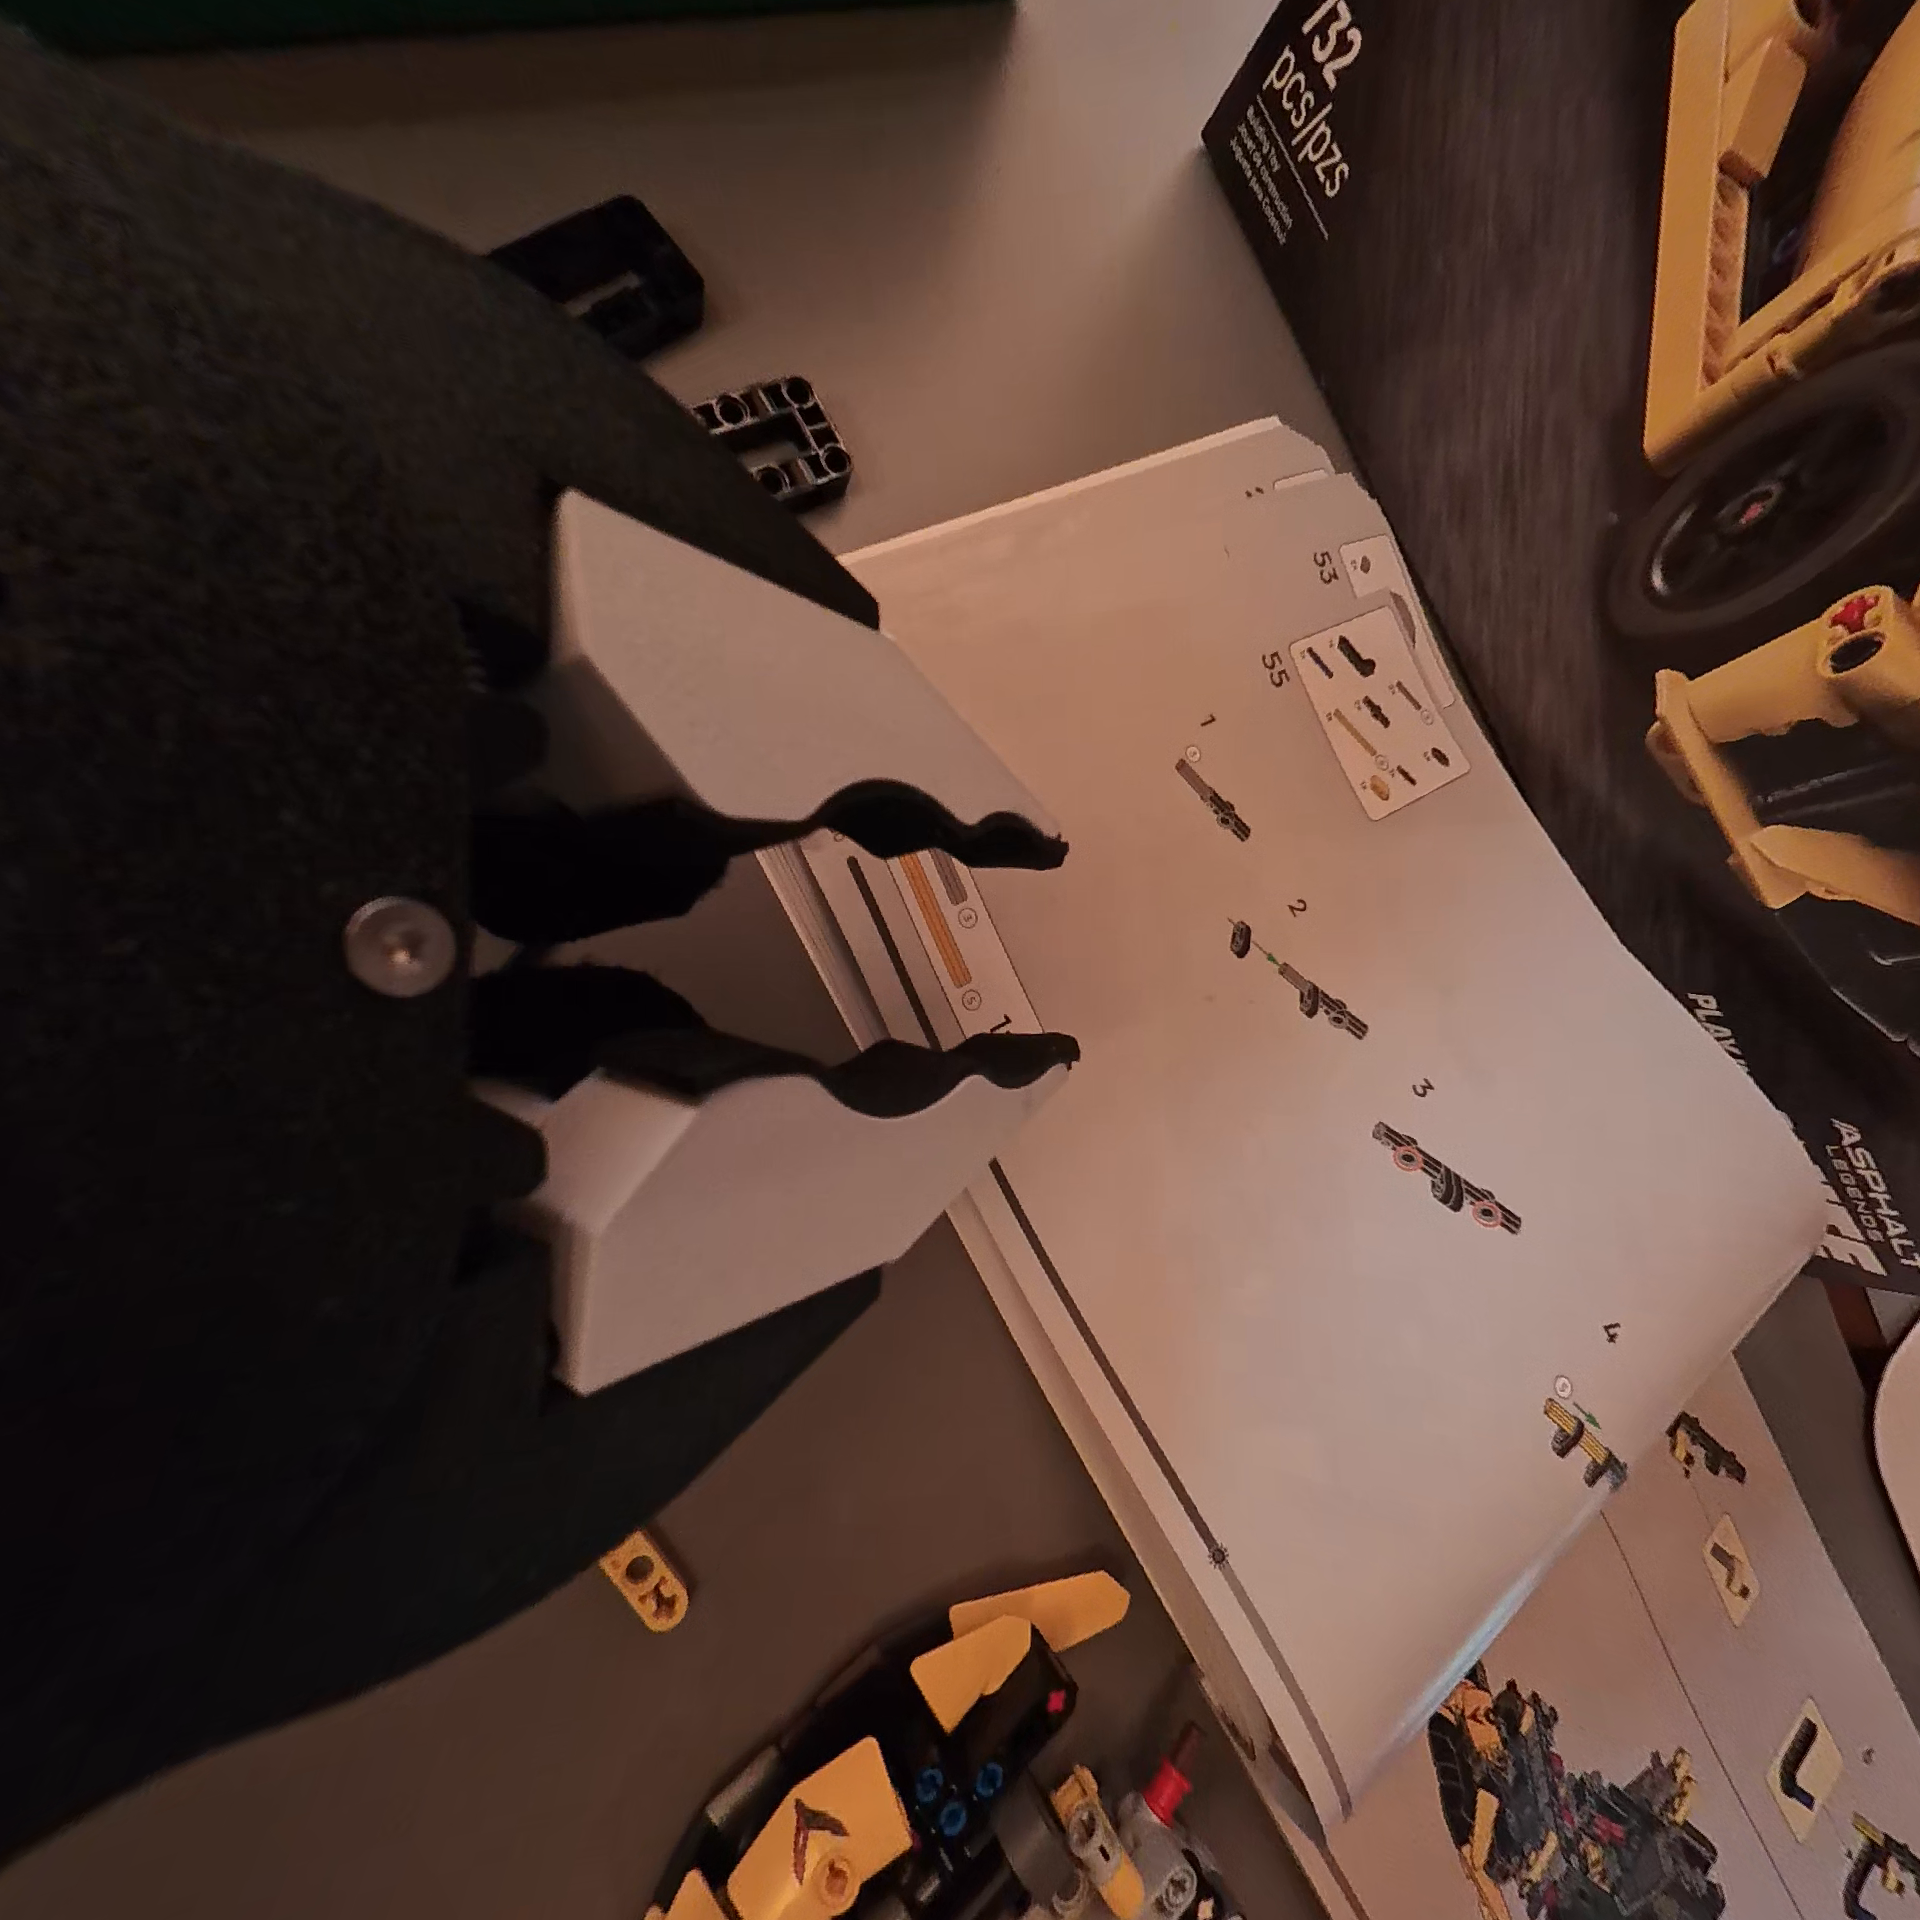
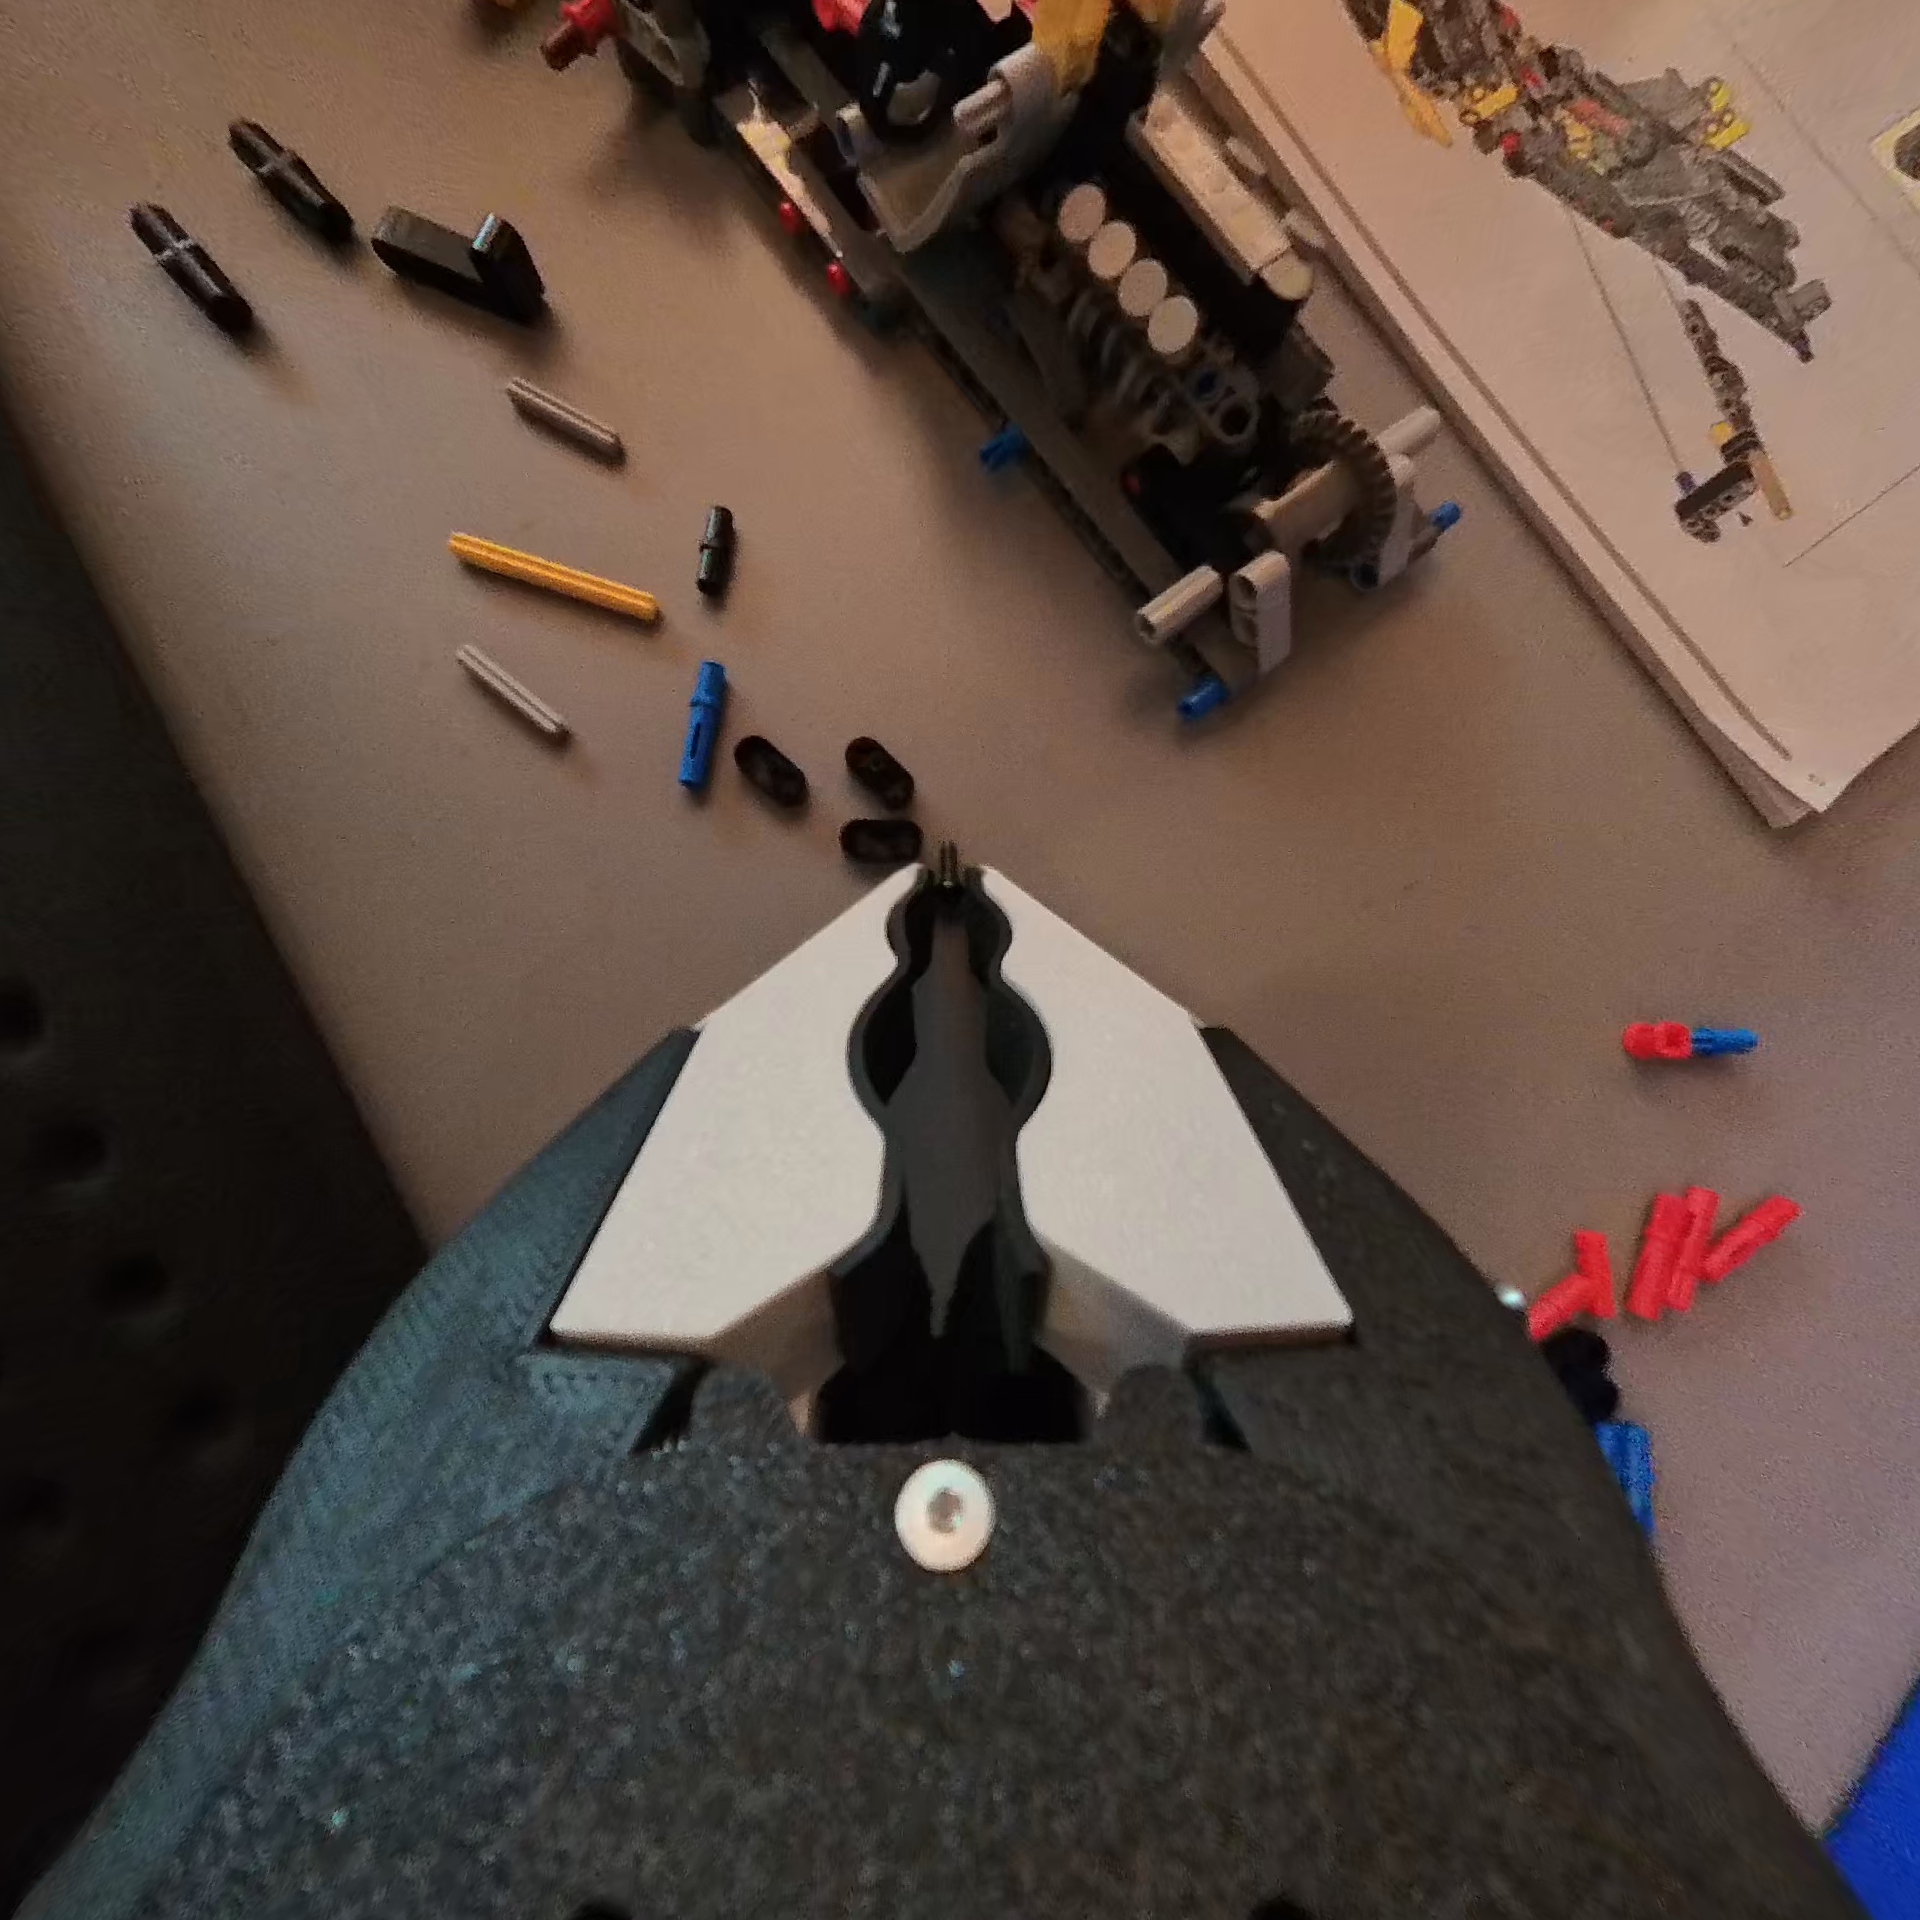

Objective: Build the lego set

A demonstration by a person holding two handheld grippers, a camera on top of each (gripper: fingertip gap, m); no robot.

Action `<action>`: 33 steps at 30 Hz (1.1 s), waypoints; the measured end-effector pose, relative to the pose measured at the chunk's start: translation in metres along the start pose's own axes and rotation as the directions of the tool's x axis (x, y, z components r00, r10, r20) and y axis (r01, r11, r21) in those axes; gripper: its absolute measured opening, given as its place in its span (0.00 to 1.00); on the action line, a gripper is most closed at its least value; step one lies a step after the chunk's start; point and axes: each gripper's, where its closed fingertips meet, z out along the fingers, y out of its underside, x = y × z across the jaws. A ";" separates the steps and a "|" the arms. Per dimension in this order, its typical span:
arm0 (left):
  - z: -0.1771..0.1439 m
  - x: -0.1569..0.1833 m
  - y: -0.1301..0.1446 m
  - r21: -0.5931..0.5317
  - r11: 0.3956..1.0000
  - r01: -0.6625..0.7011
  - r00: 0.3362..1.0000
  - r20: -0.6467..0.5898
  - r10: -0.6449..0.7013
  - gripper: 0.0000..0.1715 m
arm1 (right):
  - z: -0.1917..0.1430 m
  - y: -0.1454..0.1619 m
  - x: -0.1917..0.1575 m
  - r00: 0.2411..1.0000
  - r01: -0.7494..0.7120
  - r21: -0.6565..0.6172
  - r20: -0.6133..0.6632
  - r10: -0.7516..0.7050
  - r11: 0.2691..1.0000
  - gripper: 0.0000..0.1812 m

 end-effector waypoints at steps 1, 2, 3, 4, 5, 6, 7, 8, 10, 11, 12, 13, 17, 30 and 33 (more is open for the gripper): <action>0.000 0.000 0.000 -0.001 1.000 0.000 1.000 0.000 0.000 0.17 | -0.003 0.002 0.005 1.000 0.002 -0.008 -0.020 -0.002 1.000 0.03; 0.000 0.000 0.000 0.000 1.000 0.000 1.000 0.000 0.000 0.17 | -0.008 0.006 0.016 0.998 0.005 -0.021 -0.066 -0.007 1.000 0.03; 0.000 0.000 0.000 0.001 1.000 0.001 1.000 -0.001 -0.001 0.17 | -0.014 0.011 0.031 0.992 0.001 -0.034 -0.125 -0.006 0.999 0.03; -0.001 0.000 0.000 0.002 1.000 0.001 1.000 -0.002 -0.001 0.17 | -0.022 0.017 0.048 0.982 -0.015 -0.047 -0.186 0.006 0.999 0.02; -0.001 0.001 -0.001 0.004 1.000 0.001 1.000 -0.004 -0.001 0.17 | -0.028 0.022 0.066 0.969 -0.042 -0.058 -0.245 0.027 0.997 0.03; -0.001 0.002 -0.001 0.005 1.000 -0.001 1.000 -0.004 0.001 0.17 | -0.033 0.026 0.080 0.958 -0.078 -0.057 -0.279 0.059 0.995 0.02; -0.001 0.002 -0.002 0.005 1.000 -0.005 1.000 -0.005 0.005 0.17 | -0.033 0.029 0.088 0.957 -0.115 -0.048 -0.273 0.098 0.992 0.03; -0.001 0.002 -0.002 0.005 1.000 -0.009 1.000 -0.004 0.009 0.17 | -0.030 0.032 0.091 0.959 -0.152 -0.042 -0.249 0.137 0.987 0.03; -0.001 0.002 -0.001 0.003 1.000 -0.014 1.000 0.003 0.014 0.17 | -0.023 0.040 0.093 0.958 -0.198 -0.052 -0.219 0.183 0.979 0.03; -0.001 0.001 0.000 -0.001 1.000 -0.014 1.000 0.005 0.014 0.17 | -0.023 0.039 0.095 0.956 -0.200 -0.032 -0.225 0.188 0.979 0.02; -0.001 0.001 0.001 -0.004 1.000 -0.011 1.000 0.006 0.011 0.17 | -0.024 0.038 0.097 0.951 -0.205 -0.017 -0.239 0.195 0.979 0.02; 0.000 0.000 0.001 -0.004 1.000 -0.008 1.000 0.005 0.008 0.17 | -0.027 0.038 0.098 0.946 -0.213 -0.012 -0.252 0.203 0.977 0.05; 0.001 0.001 0.002 -0.007 1.000 -0.003 1.000 -0.002 0.003 0.17 | -0.050 0.040 0.091 0.939 -0.250 0.051 -0.233 0.255 0.967 0.08; 0.003 0.002 0.003 -0.016 1.000 -0.010 1.000 -0.002 0.009 0.17 | -0.038 0.052 0.069 0.943 -0.293 -0.010 -0.168 0.287 0.956 0.06; 0.002 0.001 0.003 -0.012 1.000 -0.008 1.000 -0.001 0.008 0.17 | -0.041 0.055 0.070 0.943 -0.290 -0.020 -0.174 0.283 0.957 0.06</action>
